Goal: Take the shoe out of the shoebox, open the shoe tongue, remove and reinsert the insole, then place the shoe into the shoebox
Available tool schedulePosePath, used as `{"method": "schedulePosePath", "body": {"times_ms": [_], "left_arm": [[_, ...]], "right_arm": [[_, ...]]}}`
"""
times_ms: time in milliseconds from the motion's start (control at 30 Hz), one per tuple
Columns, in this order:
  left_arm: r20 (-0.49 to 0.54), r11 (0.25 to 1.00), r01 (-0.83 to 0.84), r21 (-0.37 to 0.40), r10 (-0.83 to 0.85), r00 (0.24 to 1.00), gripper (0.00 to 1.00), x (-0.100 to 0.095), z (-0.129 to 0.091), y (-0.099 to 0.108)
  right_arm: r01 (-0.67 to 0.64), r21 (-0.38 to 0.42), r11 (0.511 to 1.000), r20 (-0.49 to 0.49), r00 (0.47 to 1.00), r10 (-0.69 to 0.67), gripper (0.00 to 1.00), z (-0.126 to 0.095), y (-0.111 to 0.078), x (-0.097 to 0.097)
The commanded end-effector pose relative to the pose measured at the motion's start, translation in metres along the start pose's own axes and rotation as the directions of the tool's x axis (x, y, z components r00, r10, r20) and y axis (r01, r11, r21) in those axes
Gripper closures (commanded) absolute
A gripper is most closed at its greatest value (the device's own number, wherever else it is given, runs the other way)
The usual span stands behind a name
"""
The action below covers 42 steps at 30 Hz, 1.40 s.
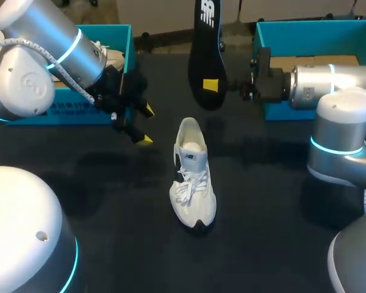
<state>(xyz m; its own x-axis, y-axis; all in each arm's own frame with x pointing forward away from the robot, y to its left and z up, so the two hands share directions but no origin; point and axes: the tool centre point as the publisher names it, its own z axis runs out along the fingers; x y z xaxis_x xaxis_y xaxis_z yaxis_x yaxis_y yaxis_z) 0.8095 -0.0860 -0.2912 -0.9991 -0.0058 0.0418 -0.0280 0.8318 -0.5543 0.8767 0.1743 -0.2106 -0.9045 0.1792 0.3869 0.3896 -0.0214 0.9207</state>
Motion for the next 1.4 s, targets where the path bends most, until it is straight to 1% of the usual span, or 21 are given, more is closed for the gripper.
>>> {"method": "schedulePosePath", "body": {"times_ms": [33, 300, 367, 433, 633, 767, 1033, 1400], "left_arm": [[-0.001, 1.0, 0.013, 0.015, -0.013, 1.0, 0.0, 0.0, 0.01, 0.006], [-0.036, 0.999, 0.029, 0.017, -0.028, 0.999, 0.0, -0.007, 0.023, 0.012], [-0.039, 0.999, 0.033, 0.014, -0.032, 0.999, 0.0, -0.007, 0.024, 0.013], [-0.042, 0.999, 0.035, 0.012, -0.034, 0.999, 0.0, -0.008, 0.025, 0.012], [-0.061, 0.999, 0.043, 0.018, -0.042, 0.997, 0.0, -0.008, 0.022, 0.013], [-0.068, 0.999, 0.045, 0.015, -0.044, 0.997, 0.0, -0.005, 0.02, 0.016], [-0.097, 0.999, 0.053, 0.009, -0.052, 0.994, 0.0, -0.002, 0.02, 0.022], [-0.105, 0.999, 0.047, 0.006, -0.046, 0.993, 0.0, 0.002, 0.018, 0.028]], "right_arm": [[0.026, -0.026, 0.999, 0.024, 0.999, -0.025, 1.0, 0.001, -0.014, 0.003], [0.057, -0.022, 0.998, 0.038, 0.998, -0.056, 1.0, 0.007, -0.03, 0.006], [0.054, -0.035, 0.998, 0.033, 0.998, -0.053, 1.0, 0.009, -0.036, 0.005], [0.051, -0.048, 0.998, 0.022, 0.999, -0.05, 1.0, 0.015, -0.041, 0.005], [0.04, -0.055, 0.998, -0.009, 0.999, -0.041, 1.0, 0.035, -0.055, 0.0], [0.029, -0.071, 0.997, -0.021, 0.999, -0.03, 1.0, 0.042, -0.066, -0.005], [0.028, -0.07, 0.997, -0.022, 0.999, -0.029, 1.0, 0.043, -0.067, -0.005], [0.028, -0.07, 0.997, -0.022, 0.999, -0.029, 1.0, 0.043, -0.067, -0.005]]}}
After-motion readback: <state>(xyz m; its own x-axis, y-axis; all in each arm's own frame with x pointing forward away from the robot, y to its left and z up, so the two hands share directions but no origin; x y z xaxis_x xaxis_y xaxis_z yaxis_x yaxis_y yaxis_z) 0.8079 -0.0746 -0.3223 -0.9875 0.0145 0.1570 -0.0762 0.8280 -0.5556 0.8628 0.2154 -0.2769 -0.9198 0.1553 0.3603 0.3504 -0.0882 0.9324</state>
